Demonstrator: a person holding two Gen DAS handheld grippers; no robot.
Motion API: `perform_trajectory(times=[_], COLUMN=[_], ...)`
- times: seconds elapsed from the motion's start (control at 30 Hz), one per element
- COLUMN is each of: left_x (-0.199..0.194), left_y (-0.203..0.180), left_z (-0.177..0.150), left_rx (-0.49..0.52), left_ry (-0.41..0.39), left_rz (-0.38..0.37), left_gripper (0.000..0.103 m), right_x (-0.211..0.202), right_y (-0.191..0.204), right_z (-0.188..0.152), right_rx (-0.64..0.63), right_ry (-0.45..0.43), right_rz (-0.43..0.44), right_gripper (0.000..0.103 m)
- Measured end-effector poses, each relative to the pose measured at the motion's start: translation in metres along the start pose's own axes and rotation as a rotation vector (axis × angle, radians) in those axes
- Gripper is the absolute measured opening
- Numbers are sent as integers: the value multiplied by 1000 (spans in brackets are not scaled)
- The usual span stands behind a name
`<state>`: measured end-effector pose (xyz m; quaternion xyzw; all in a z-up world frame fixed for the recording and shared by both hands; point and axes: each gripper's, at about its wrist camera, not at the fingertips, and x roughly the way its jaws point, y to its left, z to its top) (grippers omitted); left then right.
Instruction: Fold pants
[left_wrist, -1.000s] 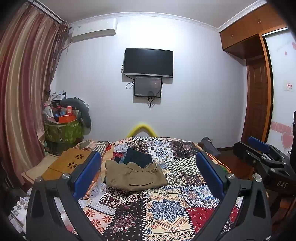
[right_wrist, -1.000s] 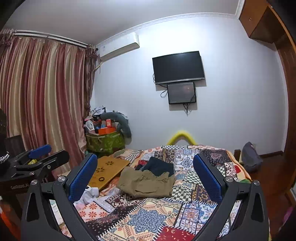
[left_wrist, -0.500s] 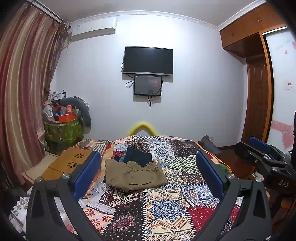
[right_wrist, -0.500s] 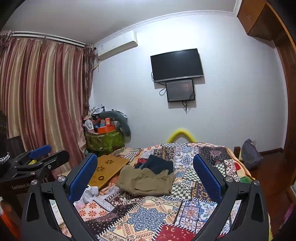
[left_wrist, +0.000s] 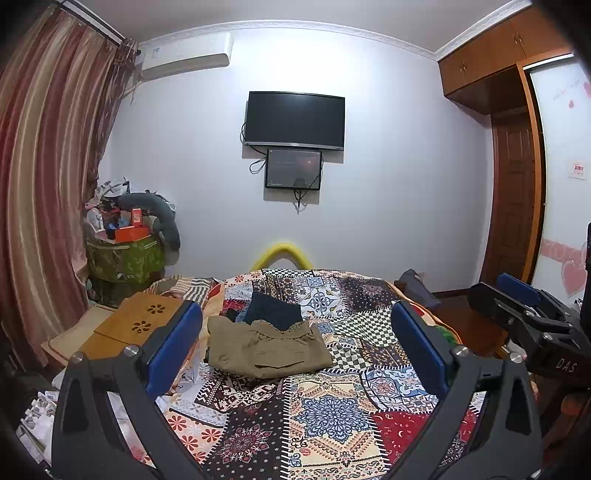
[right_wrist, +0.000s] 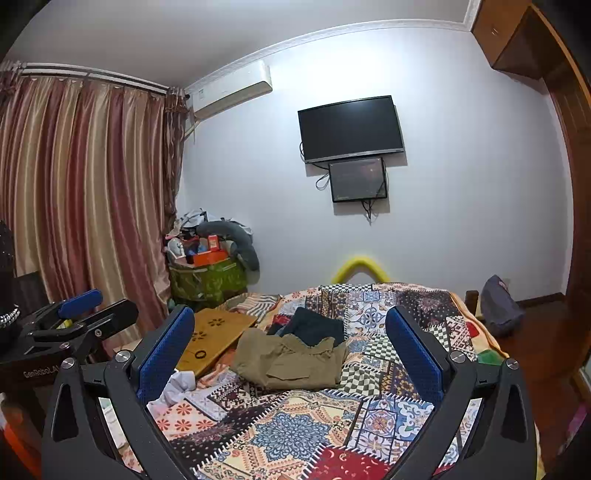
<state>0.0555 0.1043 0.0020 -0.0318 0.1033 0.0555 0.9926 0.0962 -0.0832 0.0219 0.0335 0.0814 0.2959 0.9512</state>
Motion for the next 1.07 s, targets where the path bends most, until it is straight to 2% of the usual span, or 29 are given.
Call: perform_trajectory(times=[1.07], left_x=[9], left_y=[1], left_z=[-4], left_rx=[-15], left_ry=[30], left_rz=[-33], left_gripper=[103], right_x=[2], right_y=[0], right_z=[-2], right_rx=[4], right_ry=[11], right_rz=[-18], right_gripper=[103])
